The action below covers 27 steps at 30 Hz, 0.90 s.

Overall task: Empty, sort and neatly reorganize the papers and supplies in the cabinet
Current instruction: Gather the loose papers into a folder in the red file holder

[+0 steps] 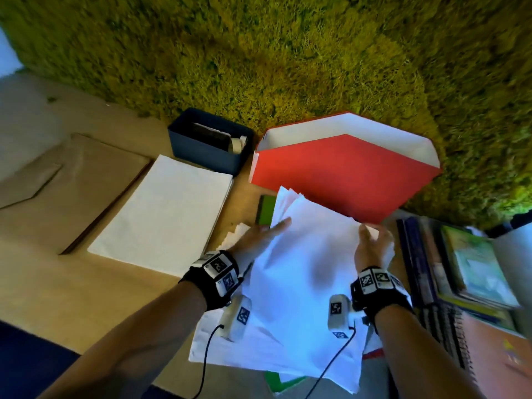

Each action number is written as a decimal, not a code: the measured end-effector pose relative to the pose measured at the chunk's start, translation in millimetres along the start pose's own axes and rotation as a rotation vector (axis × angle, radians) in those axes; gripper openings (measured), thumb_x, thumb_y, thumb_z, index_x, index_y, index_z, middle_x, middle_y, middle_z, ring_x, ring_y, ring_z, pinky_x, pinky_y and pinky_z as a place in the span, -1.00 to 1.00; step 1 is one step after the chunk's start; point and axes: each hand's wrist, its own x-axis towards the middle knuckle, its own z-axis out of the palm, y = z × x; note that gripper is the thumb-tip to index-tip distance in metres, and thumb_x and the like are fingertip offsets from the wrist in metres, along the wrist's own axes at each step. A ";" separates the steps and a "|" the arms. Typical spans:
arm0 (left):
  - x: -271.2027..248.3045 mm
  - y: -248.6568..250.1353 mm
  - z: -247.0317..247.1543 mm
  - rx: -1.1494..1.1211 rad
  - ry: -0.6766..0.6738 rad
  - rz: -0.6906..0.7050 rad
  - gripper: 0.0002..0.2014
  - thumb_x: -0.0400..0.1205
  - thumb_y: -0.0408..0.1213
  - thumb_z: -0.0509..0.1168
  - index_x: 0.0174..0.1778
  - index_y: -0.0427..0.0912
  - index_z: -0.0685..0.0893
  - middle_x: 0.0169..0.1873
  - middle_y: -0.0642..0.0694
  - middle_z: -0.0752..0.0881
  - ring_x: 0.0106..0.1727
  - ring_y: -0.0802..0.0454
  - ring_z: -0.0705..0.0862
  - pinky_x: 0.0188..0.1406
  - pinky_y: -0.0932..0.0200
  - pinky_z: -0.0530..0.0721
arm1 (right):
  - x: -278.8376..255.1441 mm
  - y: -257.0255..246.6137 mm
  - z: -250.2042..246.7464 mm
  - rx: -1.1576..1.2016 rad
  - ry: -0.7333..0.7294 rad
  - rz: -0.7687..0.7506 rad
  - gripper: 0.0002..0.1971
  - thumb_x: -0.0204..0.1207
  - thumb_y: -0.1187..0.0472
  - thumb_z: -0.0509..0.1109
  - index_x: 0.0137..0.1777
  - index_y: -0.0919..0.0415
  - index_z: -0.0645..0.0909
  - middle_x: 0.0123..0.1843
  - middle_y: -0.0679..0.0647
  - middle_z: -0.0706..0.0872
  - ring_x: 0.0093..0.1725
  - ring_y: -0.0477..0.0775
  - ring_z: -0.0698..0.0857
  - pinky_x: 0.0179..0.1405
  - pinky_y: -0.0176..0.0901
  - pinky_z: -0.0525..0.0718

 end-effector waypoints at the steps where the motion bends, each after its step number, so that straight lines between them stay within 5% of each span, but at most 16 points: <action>1: 5.3 -7.7 1.5 0.110 0.008 0.000 -0.53 0.52 0.05 0.51 0.16 -0.25 0.72 -0.01 -0.13 0.79 0.04 -0.21 0.76 -0.09 0.12 0.61 | -3.2 -1.4 1.6 0.024 -0.016 0.038 -0.74 0.59 0.01 0.35 0.14 0.16 0.64 0.08 0.25 0.68 0.13 0.33 0.63 0.07 0.22 0.56; 3: 10.8 -18.0 3.7 0.261 0.079 0.032 -0.62 0.41 -0.17 0.57 0.02 -0.30 0.68 -0.28 -0.12 0.66 -0.24 -0.13 0.64 -0.31 0.13 0.48 | -7.7 -4.2 4.3 0.131 -0.071 0.000 -0.75 0.55 -0.03 0.39 0.06 0.13 0.60 0.04 0.10 0.65 0.10 0.19 0.62 0.17 0.24 0.54; 4: 13.1 -21.1 5.5 0.295 0.117 0.050 -0.58 0.38 -0.17 0.54 0.09 -0.29 0.67 -0.26 -0.07 0.62 -0.21 -0.06 0.59 -0.30 0.14 0.47 | -7.5 -2.4 5.3 0.166 -0.108 -0.040 -0.72 0.53 -0.01 0.43 0.07 0.18 0.60 0.05 0.10 0.67 0.10 0.19 0.64 0.16 0.19 0.56; 8: 11.0 -2.4 5.1 0.280 0.166 0.167 -0.31 0.51 -0.08 0.47 0.57 -0.15 0.44 0.37 0.00 0.56 0.37 -0.06 0.57 0.33 0.03 0.56 | -8.2 4.7 -0.8 0.110 -0.197 0.059 -0.20 0.11 -0.35 0.58 0.28 0.06 0.48 0.08 -0.03 0.64 0.08 0.02 0.63 0.28 0.21 0.56; 11: 1.1 34.6 -0.5 0.258 0.083 0.390 -0.50 0.63 -0.19 0.41 0.46 -0.27 0.51 0.40 -0.04 0.60 0.35 -0.05 0.63 0.33 -0.04 0.59 | -12.8 -6.9 -12.7 0.232 -0.327 0.181 -0.50 0.25 -0.24 0.59 -0.07 -0.11 0.35 0.05 -0.05 0.53 0.14 0.07 0.53 0.40 0.21 0.46; 14: -6.4 67.0 -4.0 0.332 0.084 0.574 -0.52 0.64 -0.11 0.39 0.41 -0.28 0.55 0.36 -0.08 0.66 0.34 0.08 0.65 0.37 -0.22 0.59 | -14.9 -21.6 -25.1 0.404 -0.543 0.167 -0.68 0.32 -0.06 0.59 -0.21 0.01 0.49 -0.10 0.07 0.59 -0.04 0.14 0.63 0.07 0.08 0.53; 16: -9.3 81.6 -4.8 0.343 0.135 0.622 -0.39 0.63 0.01 0.38 0.56 -0.15 0.45 0.45 0.07 0.59 0.45 0.21 0.55 0.44 -0.18 0.55 | -18.9 -35.8 -34.8 0.391 -0.503 0.027 -0.61 0.31 -0.05 0.63 -0.20 0.17 0.50 -0.13 0.15 0.53 -0.14 0.09 0.59 -0.07 0.07 0.50; 18: -14.5 92.5 -0.6 0.354 0.148 0.690 -0.28 0.62 0.06 0.38 0.67 -0.03 0.28 0.57 0.08 0.45 0.58 0.12 0.42 0.45 -0.20 0.55 | -28.4 -53.8 -48.0 0.330 -0.371 -0.105 -0.54 0.40 -0.08 0.57 -0.26 0.16 0.35 -0.27 0.11 0.37 -0.26 0.06 0.48 -0.21 0.05 0.44; 20: -19.9 98.6 3.8 0.299 0.180 0.711 -0.23 0.62 -0.01 0.41 0.70 -0.01 0.19 0.61 0.07 0.38 0.61 0.11 0.37 0.45 -0.19 0.56 | -41.3 -69.8 -56.3 0.327 -0.287 -0.231 -0.67 0.55 0.02 0.45 -0.22 0.11 0.35 -0.34 0.03 0.33 -0.33 0.05 0.42 -0.26 -0.08 0.36; 21: -23.0 99.5 7.0 0.257 0.190 0.712 -0.24 0.62 -0.05 0.43 0.69 -0.02 0.21 0.59 0.06 0.42 0.58 0.12 0.41 0.44 -0.17 0.57 | -49.6 -74.9 -62.1 0.358 -0.269 -0.260 -0.82 0.60 0.06 0.39 -0.03 0.11 0.46 -0.27 0.10 0.47 -0.23 0.12 0.53 -0.20 -0.08 0.42; 22: -24.4 98.9 8.9 0.235 0.208 0.708 -0.25 0.61 -0.07 0.45 0.67 -0.03 0.25 0.56 0.05 0.46 0.55 0.12 0.46 0.44 -0.15 0.58 | -59.6 -82.0 -65.8 0.340 -0.237 -0.286 -0.70 0.63 0.09 0.35 0.26 0.22 0.47 0.00 0.24 0.60 0.04 0.20 0.60 -0.08 -0.04 0.49; 24: -30.6 95.9 12.2 0.238 0.221 0.704 -0.20 0.55 0.01 0.50 0.66 0.03 0.26 0.53 0.07 0.50 0.53 0.09 0.49 0.45 -0.17 0.56 | -71.0 -80.9 -63.4 0.287 -0.211 -0.284 -0.43 0.65 0.17 0.33 0.51 0.46 0.23 0.44 0.37 0.43 0.40 0.27 0.41 0.20 0.09 0.44; 27: -38.7 78.7 13.7 0.130 0.238 0.599 -0.23 0.47 -0.05 0.58 0.56 -0.01 0.38 0.42 0.05 0.61 0.41 0.07 0.61 0.36 -0.17 0.63 | -78.7 -53.0 -53.7 0.125 -0.233 -0.192 -0.62 0.58 0.12 0.40 0.21 0.26 0.32 0.07 0.07 0.62 0.17 0.27 0.59 0.17 0.21 0.53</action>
